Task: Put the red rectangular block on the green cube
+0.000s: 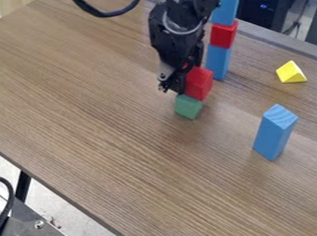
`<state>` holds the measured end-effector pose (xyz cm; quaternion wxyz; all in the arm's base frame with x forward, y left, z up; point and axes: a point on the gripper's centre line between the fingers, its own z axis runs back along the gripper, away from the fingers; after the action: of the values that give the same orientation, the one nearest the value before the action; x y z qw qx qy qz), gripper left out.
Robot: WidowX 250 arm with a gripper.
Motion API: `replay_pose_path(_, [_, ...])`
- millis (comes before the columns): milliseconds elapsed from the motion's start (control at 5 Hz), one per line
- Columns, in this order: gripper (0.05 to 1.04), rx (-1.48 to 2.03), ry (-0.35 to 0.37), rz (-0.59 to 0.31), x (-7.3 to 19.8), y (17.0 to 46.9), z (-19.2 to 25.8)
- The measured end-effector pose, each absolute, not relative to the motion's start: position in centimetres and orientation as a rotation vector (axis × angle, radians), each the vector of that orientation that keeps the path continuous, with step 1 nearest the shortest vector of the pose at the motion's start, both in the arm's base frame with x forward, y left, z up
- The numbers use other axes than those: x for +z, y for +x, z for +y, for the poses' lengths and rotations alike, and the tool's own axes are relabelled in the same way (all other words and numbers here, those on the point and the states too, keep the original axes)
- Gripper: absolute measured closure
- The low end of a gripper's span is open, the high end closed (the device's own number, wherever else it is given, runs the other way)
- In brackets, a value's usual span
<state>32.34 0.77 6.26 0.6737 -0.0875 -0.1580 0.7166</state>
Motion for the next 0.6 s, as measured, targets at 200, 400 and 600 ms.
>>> replay_pose_path(200, [0.453,1.608,-0.195,-0.36,6.22,32.43,0.78])
replay_pose_path(400, [0.157,1.563,-0.156,-0.315,6.19,32.71,0.56])
replay_pose_path(600, [0.079,1.534,-0.137,-0.307,6.33,32.58,0.43])
